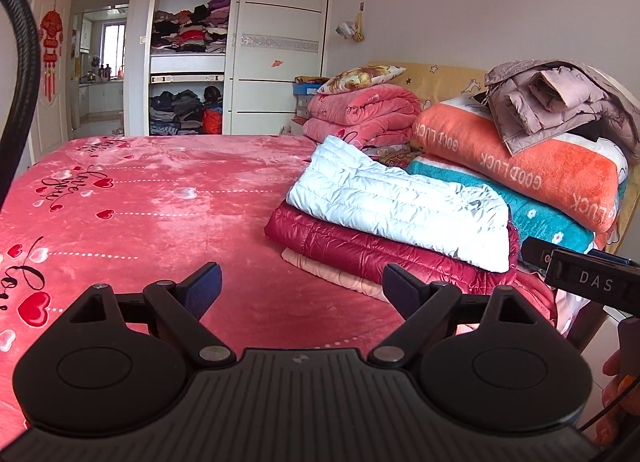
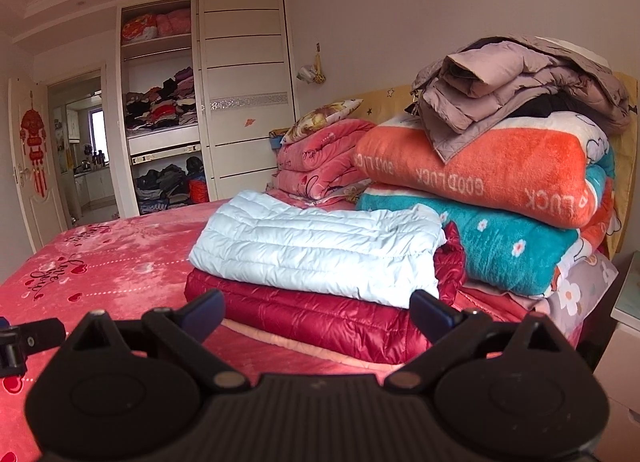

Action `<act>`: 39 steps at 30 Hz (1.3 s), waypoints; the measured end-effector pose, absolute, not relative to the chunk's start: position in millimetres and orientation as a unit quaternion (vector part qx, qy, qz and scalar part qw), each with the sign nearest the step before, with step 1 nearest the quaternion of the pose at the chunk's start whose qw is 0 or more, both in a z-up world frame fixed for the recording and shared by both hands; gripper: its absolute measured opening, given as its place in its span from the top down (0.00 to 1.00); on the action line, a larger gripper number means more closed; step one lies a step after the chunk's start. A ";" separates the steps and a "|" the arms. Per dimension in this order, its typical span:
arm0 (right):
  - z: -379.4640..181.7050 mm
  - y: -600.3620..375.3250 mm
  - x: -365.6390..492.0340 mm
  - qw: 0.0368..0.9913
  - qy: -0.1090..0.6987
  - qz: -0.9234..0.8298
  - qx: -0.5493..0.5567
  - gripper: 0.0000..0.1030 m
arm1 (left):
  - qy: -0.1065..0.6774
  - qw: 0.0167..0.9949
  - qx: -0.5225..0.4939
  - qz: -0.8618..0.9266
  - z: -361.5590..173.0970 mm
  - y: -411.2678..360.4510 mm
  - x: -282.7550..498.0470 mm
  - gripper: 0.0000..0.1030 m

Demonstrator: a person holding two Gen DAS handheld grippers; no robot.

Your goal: Fold large clothes

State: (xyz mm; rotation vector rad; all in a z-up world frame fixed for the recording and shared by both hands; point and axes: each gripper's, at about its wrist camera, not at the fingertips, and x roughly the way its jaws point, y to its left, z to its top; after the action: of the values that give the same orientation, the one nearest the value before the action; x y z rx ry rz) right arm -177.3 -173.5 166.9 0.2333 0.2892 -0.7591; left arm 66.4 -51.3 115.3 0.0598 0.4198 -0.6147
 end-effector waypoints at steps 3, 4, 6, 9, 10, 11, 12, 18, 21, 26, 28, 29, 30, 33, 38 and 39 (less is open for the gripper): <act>169.6 -168.8 -177.1 0.913 0.138 -0.369 0.108 0.04 | 0.203 0.932 0.026 -0.300 115.4 -51.8 69.0 0.00; 170.1 -167.6 -176.8 0.913 0.139 -0.369 0.107 0.04 | 0.201 0.932 0.025 -0.301 116.2 -51.7 68.0 0.00; 170.8 -166.3 -176.5 0.913 0.139 -0.370 0.104 0.04 | 0.199 0.932 0.023 -0.302 116.1 -52.5 67.7 0.00; 170.6 -165.3 -176.9 0.913 0.140 -0.370 0.102 0.04 | 0.199 0.931 0.023 -0.304 115.8 -54.8 66.6 0.00; 170.2 -165.4 -177.2 0.912 0.141 -0.372 0.102 0.04 | 0.199 0.931 0.023 -0.304 115.6 -55.8 66.3 0.00; 170.1 -166.1 -177.7 0.911 0.142 -0.373 0.103 0.04 | 0.199 0.931 0.024 -0.304 115.3 -56.4 66.1 0.00; 169.6 -166.8 -178.6 0.910 0.143 -0.374 0.105 0.04 | 0.199 0.931 0.024 -0.304 114.7 -56.8 66.0 0.00; 166.8 -171.6 -181.6 0.907 0.148 -0.378 0.115 0.04 | 0.203 0.931 0.023 -0.303 112.4 -59.7 67.5 0.00; 164.7 -171.5 -181.7 0.906 0.151 -0.378 0.114 0.04 | 0.206 0.931 0.023 -0.302 112.0 -59.9 68.4 0.00; 161.3 -173.0 -181.4 0.905 0.156 -0.378 0.116 0.04 | 0.211 0.929 0.024 -0.301 110.7 -60.8 70.1 0.00; 160.8 -173.7 -181.6 0.905 0.156 -0.379 0.118 0.04 | 0.213 0.929 0.025 -0.301 110.0 -59.7 70.4 0.00; 160.8 -174.2 -181.7 0.905 0.156 -0.379 0.118 0.04 | 0.214 0.929 0.025 -0.301 109.4 -59.8 70.8 0.00; 160.8 -174.3 -181.6 0.904 0.156 -0.379 0.117 0.04 | 0.216 0.928 0.026 -0.301 109.3 -59.5 70.8 0.00; 160.4 -175.0 -181.2 0.904 0.156 -0.381 0.117 0.04 | 0.220 0.928 0.025 -0.301 108.2 -58.9 72.0 0.00; 157.2 -175.6 -179.8 0.903 0.161 -0.382 0.116 0.04 | 0.227 0.926 0.026 -0.301 107.3 -58.2 72.9 0.00; 156.6 -175.7 -179.5 0.902 0.162 -0.382 0.117 0.04 | 0.228 0.926 0.026 -0.301 107.4 -57.9 72.7 0.00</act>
State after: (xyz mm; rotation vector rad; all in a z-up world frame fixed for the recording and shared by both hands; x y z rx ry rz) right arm -179.5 -175.7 156.6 0.2415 0.3348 -0.7908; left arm 72.7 -57.9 107.4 0.0525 0.4673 -0.6177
